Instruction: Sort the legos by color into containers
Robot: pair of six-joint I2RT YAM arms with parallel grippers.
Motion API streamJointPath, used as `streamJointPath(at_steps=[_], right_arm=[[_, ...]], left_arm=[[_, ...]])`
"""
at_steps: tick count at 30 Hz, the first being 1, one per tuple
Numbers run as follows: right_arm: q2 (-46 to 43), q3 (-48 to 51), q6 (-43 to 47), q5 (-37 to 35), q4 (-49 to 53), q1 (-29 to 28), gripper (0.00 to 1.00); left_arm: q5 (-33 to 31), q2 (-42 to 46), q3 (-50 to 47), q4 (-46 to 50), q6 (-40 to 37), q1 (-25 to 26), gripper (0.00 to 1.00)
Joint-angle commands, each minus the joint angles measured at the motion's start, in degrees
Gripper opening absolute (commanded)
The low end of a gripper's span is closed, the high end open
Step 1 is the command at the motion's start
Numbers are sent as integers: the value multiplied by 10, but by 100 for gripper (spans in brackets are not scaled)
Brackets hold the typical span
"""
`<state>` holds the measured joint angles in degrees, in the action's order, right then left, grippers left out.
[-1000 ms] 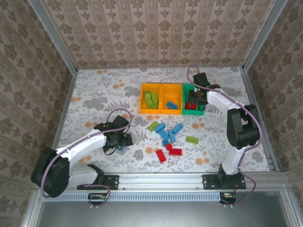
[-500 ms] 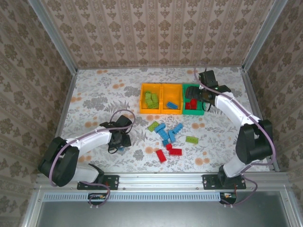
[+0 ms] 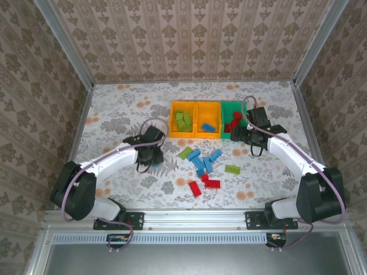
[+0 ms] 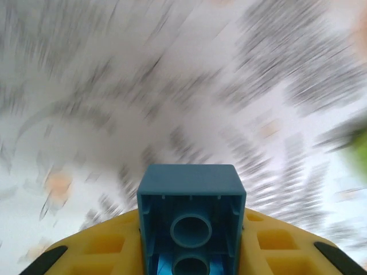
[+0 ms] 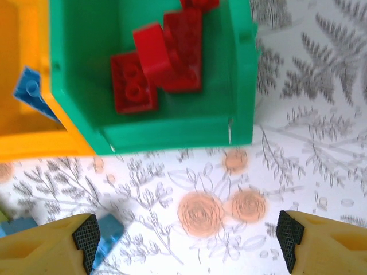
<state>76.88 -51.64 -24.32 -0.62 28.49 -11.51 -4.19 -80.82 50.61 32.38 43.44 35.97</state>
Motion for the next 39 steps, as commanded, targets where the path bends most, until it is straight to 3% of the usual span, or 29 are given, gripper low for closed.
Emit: streamJointPath(at_steps=[1,13,19,24,35,37,39], right_arm=[[-15,35,-39,13,6,-5,82],[-79,164,-254,17,38,-54,84],[-82,196,-276,6,26,-88,87],[-81,202,-275,6,-5,-110,89],[-45,179,-248,-4,-17,-156,90],[-35,175,-246,-4,-18,-159,89],[-24,168,-240,-5,-20,-164,89]], left_arm=[[7,-28,100,-36,-56,3,31],[122,-314,465,-37,-176,27,33],[160,-439,612,4,-185,37,34],[175,-476,652,7,-178,40,37],[163,-469,670,23,-172,41,79],[155,-452,657,23,-173,41,95],[147,-432,641,22,-177,41,100]])
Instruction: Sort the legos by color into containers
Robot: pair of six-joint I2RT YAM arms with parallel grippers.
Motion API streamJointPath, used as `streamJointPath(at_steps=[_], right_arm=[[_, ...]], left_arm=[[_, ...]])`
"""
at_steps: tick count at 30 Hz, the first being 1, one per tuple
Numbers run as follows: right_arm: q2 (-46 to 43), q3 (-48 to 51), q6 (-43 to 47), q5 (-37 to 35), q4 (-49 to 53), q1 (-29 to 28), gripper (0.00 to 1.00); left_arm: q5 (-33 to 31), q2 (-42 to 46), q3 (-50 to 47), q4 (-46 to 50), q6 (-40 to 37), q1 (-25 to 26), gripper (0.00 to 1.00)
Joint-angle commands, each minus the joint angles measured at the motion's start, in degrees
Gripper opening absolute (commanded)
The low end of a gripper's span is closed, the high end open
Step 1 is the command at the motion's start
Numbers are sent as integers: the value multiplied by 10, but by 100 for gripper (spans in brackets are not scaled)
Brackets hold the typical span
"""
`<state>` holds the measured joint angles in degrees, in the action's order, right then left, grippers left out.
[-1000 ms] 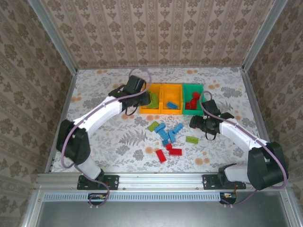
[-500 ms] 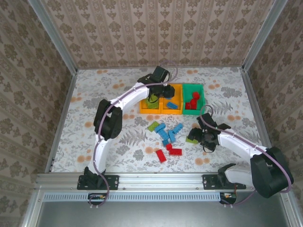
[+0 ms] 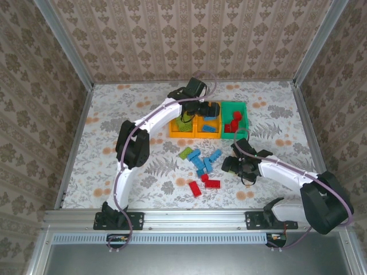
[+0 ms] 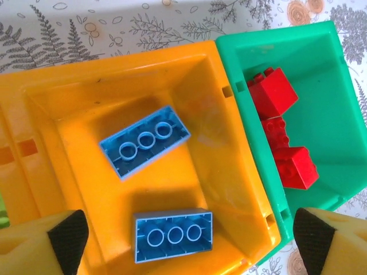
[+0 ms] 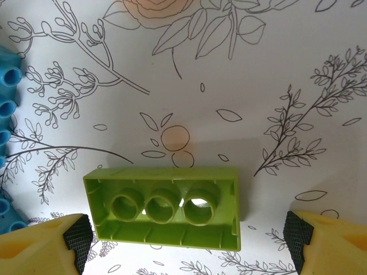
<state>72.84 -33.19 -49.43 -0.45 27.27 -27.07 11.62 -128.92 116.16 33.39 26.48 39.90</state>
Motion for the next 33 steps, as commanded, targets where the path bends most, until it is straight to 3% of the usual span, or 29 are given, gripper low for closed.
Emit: streamJointPath(at_steps=[1,13,21,25,33], right_arm=[[23,-21,13,-8,-7,-10,89],[92,-72,49,-20,19,-18,88],[146,-117,81,-27,59,-19,81],[164,-133,93,-36,75,-21,74],[151,-187,138,-35,89,-25,50]], left_arm=[[-18,60,-27,12,-9,1,100],[-55,189,-201,-15,-15,-11,100],[-62,251,-310,-33,4,-39,100],[-69,285,-360,-42,12,-58,100],[-84,340,-442,-38,12,-76,100]])
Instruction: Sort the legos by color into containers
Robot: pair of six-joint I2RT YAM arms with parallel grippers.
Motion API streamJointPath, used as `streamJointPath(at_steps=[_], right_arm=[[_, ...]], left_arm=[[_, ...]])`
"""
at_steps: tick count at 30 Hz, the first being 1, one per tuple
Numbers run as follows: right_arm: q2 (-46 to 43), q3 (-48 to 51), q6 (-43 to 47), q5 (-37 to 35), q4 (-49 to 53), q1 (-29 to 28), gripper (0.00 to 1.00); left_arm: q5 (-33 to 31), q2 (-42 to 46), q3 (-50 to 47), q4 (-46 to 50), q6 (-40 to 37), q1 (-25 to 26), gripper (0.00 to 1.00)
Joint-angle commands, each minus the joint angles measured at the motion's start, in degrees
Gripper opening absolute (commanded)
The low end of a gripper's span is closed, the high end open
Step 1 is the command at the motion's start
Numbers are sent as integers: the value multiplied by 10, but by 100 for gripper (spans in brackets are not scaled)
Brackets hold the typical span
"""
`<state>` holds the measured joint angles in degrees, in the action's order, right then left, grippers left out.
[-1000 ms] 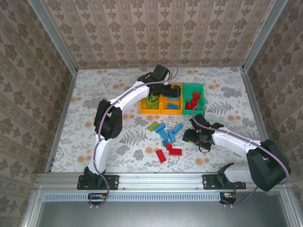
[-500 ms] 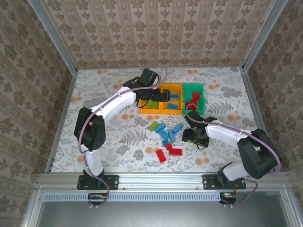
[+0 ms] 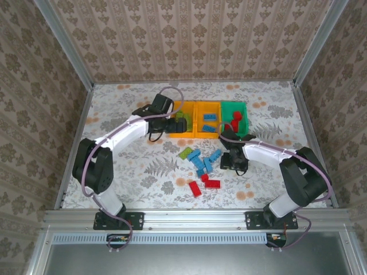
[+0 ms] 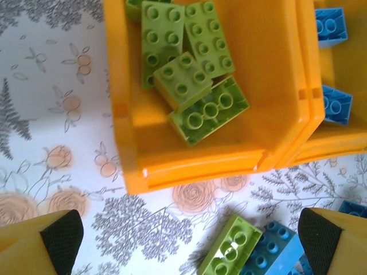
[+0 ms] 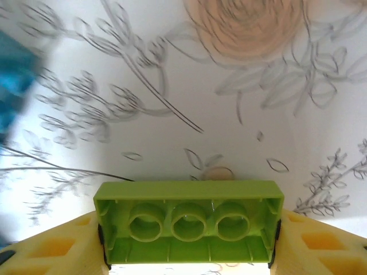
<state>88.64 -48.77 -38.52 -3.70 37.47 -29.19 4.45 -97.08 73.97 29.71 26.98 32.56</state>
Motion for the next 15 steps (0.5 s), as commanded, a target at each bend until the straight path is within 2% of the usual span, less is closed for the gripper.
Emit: streamJointPath(at_steps=[1,8,12,15], right_arm=[[-13,-44,34,4,-14,-4,49],[-3,-160,57,73,-60,-4,49],[72,-270,55,126,-93,-3,49],[144,-363,44,139,-93,-3,48]], left_arm=[[-13,27,-29,-2,8,-2,100],[-5,64,-91,-4,-12,6,100],[-8,70,-124,1,-39,15,100],[-10,82,-155,-3,-31,18,100]])
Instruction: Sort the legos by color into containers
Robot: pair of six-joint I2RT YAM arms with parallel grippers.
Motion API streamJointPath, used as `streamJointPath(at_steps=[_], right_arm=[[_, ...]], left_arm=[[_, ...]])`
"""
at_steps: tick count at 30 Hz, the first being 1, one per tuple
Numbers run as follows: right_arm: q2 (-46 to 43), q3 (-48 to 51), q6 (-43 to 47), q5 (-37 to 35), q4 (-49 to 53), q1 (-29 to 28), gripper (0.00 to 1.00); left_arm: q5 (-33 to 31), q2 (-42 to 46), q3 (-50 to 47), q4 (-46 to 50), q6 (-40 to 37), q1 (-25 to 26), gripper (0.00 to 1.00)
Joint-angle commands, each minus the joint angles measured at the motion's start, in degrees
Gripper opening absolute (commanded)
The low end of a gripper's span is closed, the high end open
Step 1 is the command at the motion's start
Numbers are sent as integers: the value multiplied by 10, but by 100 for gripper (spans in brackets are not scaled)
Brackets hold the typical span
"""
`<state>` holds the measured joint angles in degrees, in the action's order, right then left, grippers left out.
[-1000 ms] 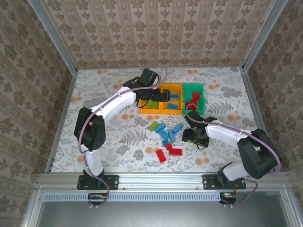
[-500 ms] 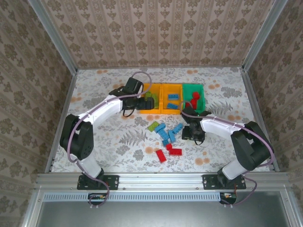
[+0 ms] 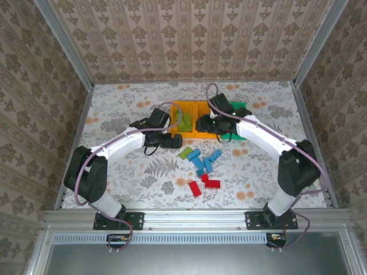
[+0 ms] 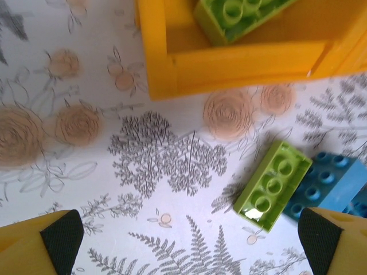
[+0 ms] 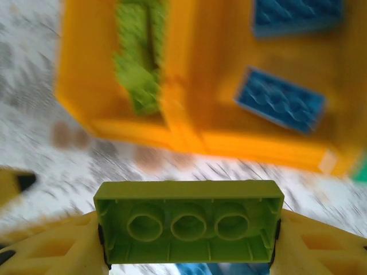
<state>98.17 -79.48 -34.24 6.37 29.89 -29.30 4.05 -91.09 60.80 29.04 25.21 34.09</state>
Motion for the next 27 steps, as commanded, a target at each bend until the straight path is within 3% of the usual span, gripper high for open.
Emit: streamJointPath(at_steps=[1,10,15,21,27], right_arm=[[74,-84,-3,41,-15,-1,48],[220,-232,-60,67,-34,3,49],[254,-260,-77,63,-43,6,57],[249,-259,-78,75,-43,7,82],[187,-217,-76,76,-60,7,87]], left_arm=[[-6,29,-34,-2,-6,3,100],[-3,71,-93,-25,14,6,100],[-8,76,-102,-32,11,16,100],[0,82,-112,-51,3,22,100],[13,56,-108,-84,-36,37,97]])
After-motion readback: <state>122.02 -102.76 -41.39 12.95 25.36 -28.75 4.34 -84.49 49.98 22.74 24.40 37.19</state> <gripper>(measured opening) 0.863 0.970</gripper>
